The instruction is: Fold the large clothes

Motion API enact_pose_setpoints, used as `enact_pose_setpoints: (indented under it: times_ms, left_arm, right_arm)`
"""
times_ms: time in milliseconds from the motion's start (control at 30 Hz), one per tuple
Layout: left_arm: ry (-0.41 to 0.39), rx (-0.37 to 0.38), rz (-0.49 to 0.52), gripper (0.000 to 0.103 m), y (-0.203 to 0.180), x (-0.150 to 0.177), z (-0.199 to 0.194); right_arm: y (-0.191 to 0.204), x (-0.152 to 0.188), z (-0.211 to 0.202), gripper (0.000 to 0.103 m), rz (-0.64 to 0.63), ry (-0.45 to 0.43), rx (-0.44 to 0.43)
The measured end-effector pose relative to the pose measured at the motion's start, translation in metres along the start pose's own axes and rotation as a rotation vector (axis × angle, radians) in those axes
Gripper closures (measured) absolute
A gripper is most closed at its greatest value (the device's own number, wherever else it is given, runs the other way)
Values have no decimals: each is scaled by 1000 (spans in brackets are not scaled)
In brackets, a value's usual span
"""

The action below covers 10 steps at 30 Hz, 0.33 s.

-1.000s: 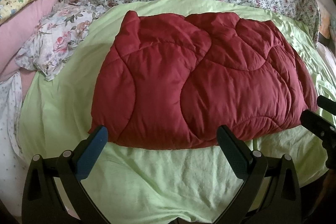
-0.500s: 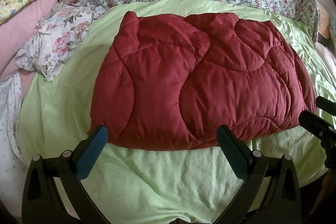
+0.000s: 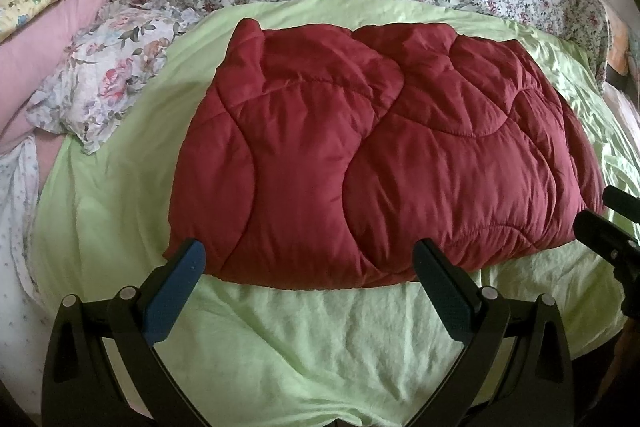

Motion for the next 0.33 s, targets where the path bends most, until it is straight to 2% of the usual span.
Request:
enact_pose_setpoints:
  times_ms: [333]
  left_arm:
    - [0,19,-7,0,-1,-6,5]
  right_arm:
    - [-4,-3,4,3,12,5,-5]
Point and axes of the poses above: each gripper's, at about its wrist camera, not at the fingertips, and z roughly the way its jaws point, y to its left, x to its underside, the point moved 1 cm from there along z, roughly the way its jaws point, and after that the axes turned 5 degrees about -x, right-handed, at the moved point
